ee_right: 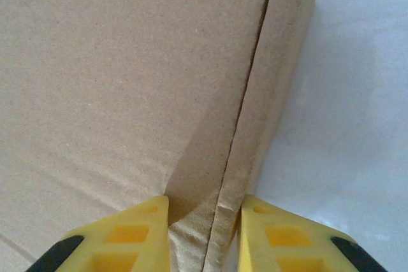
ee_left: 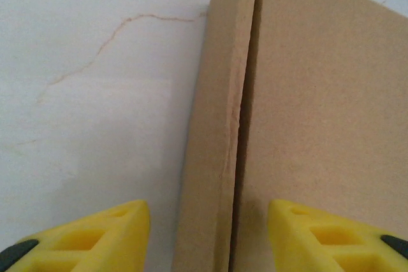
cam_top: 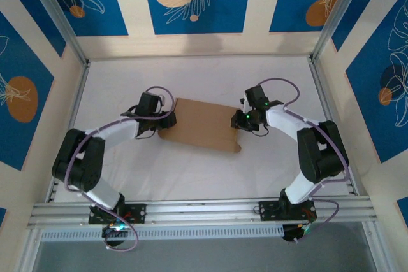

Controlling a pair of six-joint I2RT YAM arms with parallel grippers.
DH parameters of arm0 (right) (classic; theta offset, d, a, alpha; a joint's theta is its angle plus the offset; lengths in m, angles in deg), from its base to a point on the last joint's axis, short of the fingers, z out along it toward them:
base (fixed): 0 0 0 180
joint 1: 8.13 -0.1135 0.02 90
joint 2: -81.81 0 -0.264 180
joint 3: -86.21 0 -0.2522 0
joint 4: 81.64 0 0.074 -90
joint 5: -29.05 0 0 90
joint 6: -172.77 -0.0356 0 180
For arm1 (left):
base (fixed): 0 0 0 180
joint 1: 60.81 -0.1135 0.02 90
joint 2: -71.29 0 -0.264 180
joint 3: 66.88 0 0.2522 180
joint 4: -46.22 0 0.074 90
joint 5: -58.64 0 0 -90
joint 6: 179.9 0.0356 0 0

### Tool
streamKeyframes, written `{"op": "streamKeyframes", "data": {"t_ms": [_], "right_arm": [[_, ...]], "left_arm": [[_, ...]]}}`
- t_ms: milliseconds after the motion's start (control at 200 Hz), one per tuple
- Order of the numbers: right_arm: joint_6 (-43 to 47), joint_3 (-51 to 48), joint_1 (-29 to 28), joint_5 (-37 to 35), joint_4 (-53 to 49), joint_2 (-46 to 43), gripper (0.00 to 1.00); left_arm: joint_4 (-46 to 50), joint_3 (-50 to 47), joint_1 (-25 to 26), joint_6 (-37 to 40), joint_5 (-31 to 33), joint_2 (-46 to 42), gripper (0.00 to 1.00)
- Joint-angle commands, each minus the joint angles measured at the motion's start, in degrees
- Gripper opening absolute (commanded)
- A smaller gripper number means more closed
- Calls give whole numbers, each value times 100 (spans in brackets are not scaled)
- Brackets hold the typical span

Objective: Fold the paper box

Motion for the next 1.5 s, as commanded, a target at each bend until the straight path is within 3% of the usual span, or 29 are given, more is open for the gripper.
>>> {"op": "streamKeyframes", "data": {"t_ms": [0,175,325,425,565,810,965,1311,1496], "right_arm": [[250,-127,19,142,-392,331,28],[164,-131,21,616,-302,290,38],[-86,-257,60,948,-60,172,56],[-349,-378,130,795,-8,10,64],[-567,-715,308,731,151,-565,67],[-825,-1291,980,1756,700,-1389,79],[-1241,-1441,1397,2547,1321,-984,84],[-1559,-870,1322,2896,1924,435,89],[-1923,-720,1046,3590,2720,878,90]], "left_arm": [[-302,162,-67,-101,-548,370,47],[-566,205,-67,-450,-1129,534,33],[-752,-98,-67,-617,-1134,361,24],[-688,-236,-75,-621,-987,351,21],[-531,-299,-233,-557,-810,394,17],[-461,-195,-649,-560,-1156,852,15],[-560,-188,-680,-541,-1380,1043,9],[-451,-152,-796,-381,-1503,1233,4],[-582,-176,-805,-422,-1689,1421,0]]}}
